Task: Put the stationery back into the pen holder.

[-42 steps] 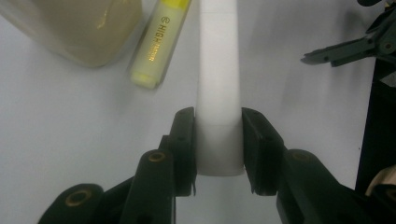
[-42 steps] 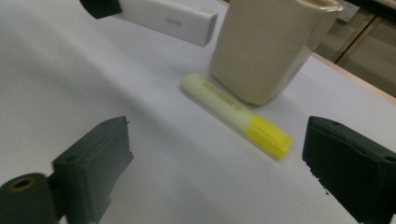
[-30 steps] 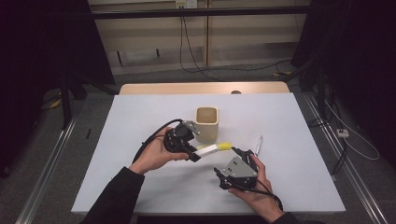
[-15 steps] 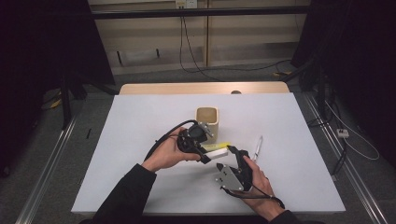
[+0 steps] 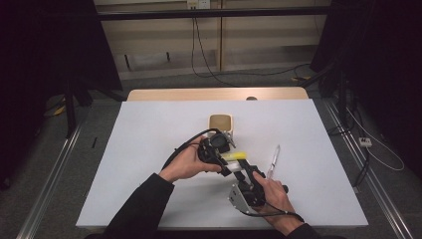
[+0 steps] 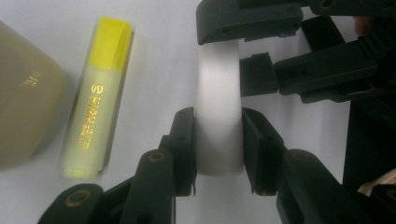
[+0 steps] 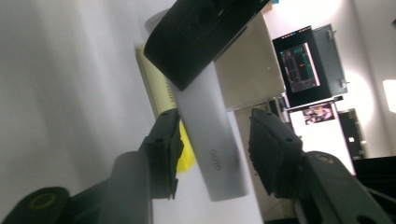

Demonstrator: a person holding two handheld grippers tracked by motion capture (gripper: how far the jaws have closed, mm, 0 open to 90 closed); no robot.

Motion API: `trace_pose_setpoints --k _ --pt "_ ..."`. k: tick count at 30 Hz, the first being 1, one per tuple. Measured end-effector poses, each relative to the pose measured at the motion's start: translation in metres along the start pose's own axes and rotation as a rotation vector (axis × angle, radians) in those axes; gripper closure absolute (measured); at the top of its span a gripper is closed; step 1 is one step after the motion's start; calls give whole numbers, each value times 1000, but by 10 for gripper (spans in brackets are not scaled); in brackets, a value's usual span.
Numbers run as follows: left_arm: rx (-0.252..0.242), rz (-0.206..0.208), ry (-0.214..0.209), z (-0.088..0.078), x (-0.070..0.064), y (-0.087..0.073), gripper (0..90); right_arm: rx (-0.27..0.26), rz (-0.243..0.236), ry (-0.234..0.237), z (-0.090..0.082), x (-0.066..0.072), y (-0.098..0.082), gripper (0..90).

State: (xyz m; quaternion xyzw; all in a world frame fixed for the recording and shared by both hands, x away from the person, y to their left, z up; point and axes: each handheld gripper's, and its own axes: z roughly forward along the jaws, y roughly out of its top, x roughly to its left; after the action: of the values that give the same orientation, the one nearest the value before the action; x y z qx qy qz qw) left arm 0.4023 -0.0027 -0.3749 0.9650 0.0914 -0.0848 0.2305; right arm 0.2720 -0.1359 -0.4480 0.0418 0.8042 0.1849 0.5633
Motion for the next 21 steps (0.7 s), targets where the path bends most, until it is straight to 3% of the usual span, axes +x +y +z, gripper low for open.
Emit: trace_pose_setpoints --k 10,13,16,21 --pt "-23 -24 -18 1 1 -1 672 2 -50 30 1 4 -1 679" --pt "-43 -34 -20 2 2 -3 659 -2 -40 53 1 6 -2 709" --pt "-49 -45 0 4 2 -6 566 -11 -21 64 2 5 -3 711" --pt "-83 -46 27 3 3 -14 432 -11 61 77 2 0 -6 711"
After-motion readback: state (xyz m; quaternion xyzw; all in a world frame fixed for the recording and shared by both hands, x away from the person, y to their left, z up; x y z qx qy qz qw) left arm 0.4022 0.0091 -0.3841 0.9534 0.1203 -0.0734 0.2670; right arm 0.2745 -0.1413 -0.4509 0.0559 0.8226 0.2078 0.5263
